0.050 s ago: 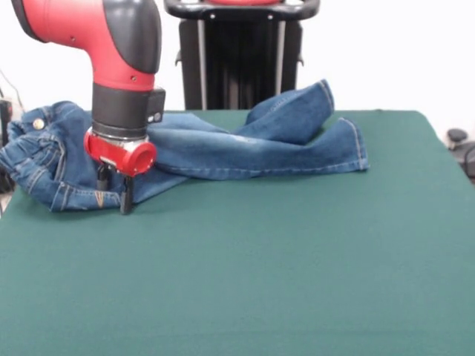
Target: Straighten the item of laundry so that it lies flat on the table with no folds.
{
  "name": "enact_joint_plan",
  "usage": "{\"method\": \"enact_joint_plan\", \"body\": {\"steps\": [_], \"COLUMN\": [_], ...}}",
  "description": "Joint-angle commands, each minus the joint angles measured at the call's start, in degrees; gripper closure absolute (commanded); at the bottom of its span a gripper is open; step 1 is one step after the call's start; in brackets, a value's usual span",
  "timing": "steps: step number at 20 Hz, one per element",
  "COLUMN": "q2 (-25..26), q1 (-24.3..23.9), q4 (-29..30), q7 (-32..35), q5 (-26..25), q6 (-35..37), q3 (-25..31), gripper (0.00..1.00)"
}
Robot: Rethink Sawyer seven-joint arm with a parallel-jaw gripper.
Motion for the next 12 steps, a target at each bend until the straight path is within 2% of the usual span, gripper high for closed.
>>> {"method": "enact_joint_plan", "body": {"steps": [1,5,12], "q2": [11.20,12.63,14.63], "q1": [3.38,4.75,2.35], "q4": [-7.80,-8.84,-11.20], "q7": [9.03,9.63,8.70], "q5": [1.06,2.85,-1.05], "q6": [-15.38,-19.33,-21.34], "q3": [9.70,8.65,11.72], "gripper": [0.00,0.00,0.00]}}
